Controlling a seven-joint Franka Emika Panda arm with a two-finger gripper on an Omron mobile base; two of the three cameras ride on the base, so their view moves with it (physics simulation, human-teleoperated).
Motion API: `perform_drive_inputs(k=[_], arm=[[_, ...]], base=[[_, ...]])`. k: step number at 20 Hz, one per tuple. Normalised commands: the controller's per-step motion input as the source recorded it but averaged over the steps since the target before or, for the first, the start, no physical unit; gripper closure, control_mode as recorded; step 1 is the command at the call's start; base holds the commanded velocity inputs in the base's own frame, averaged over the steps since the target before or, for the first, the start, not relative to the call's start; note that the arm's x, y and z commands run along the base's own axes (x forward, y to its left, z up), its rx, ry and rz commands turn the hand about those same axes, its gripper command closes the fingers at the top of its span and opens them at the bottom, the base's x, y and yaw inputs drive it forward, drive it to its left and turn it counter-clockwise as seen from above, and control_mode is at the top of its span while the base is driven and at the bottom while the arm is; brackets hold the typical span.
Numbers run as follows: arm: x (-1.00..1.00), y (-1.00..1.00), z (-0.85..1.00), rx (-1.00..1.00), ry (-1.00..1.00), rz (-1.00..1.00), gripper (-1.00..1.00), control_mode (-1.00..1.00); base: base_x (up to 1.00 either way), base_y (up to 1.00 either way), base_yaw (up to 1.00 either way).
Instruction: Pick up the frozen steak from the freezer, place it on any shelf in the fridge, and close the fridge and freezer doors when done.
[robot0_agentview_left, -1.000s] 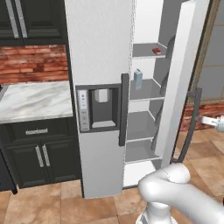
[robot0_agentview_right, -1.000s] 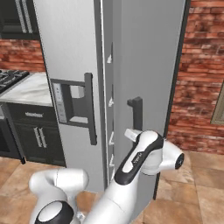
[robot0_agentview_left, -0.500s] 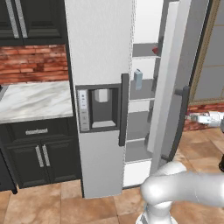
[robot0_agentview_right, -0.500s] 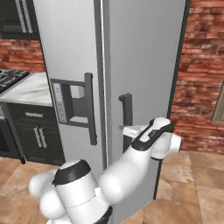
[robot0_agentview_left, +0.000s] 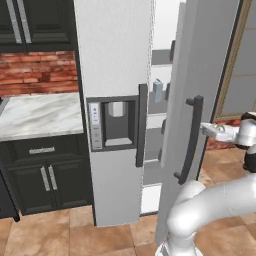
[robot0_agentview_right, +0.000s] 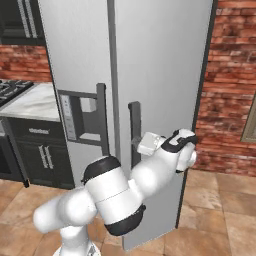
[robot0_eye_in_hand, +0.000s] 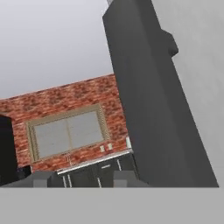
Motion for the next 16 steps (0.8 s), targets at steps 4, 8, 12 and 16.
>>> perform_drive_inputs(k=[4,8,12,16], arm=[[1.00,0.73,0.00,0.00,-0.17,-0.58,-1.00,-1.00],[1.00,0.64,0.00,0.00,-0.07,-0.61,-1.00,-1.00],[1.00,0.39,0.00,-0.02,-0.01,-0.59,-1.00,-1.00],[0.99,0.05,0.00,0.00,0.00,-0.40,-1.00,-1.00]], base=[[0.00,0.00,0.00],[0.00,0.00,0.00],[0.00,0.00,0.00],[0.00,0.00,0.00]])
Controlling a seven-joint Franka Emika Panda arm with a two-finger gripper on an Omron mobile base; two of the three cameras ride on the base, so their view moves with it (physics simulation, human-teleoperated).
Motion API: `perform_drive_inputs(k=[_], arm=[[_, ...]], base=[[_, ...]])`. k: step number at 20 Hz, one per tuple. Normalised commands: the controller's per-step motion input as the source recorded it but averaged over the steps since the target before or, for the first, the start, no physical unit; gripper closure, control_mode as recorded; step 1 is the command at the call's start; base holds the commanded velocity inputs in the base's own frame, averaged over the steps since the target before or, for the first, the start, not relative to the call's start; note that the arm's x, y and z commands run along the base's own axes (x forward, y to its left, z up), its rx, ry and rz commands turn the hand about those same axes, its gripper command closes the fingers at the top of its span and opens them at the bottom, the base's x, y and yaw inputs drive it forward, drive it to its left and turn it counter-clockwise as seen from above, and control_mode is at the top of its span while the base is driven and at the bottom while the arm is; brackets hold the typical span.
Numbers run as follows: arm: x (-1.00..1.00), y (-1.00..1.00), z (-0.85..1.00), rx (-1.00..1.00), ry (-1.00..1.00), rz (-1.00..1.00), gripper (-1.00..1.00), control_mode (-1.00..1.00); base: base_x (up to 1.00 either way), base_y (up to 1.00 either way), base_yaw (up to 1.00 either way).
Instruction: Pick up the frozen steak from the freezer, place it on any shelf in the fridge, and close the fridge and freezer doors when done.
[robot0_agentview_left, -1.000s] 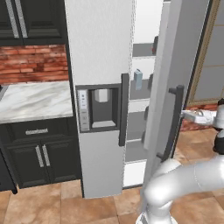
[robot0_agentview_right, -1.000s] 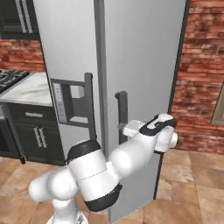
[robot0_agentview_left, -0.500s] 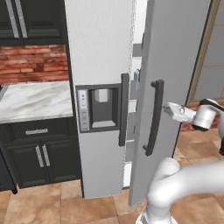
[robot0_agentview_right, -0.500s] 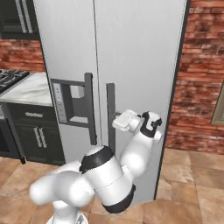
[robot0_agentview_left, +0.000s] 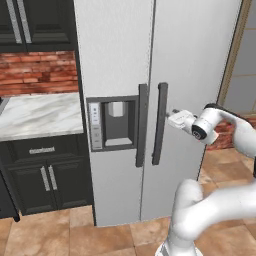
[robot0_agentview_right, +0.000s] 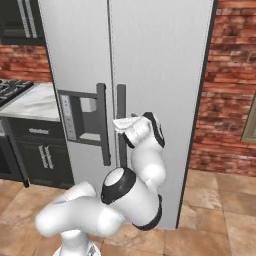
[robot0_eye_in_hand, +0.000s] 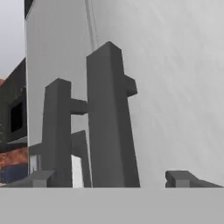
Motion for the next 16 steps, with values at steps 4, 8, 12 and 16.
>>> perform_drive_inputs(k=[4,8,12,16], arm=[[0.78,0.00,0.00,0.00,0.01,-0.16,-1.00,-1.00],[0.64,0.00,0.00,0.00,0.01,-0.07,-1.00,-1.00],[-0.03,0.00,0.00,0.00,-0.02,0.00,-1.00,-1.00],[0.00,0.00,0.00,0.00,0.00,0.00,-1.00,-1.00]], base=[[0.00,0.00,0.00],[0.00,0.00,0.00],[0.00,0.00,0.00],[0.00,0.00,0.00]])
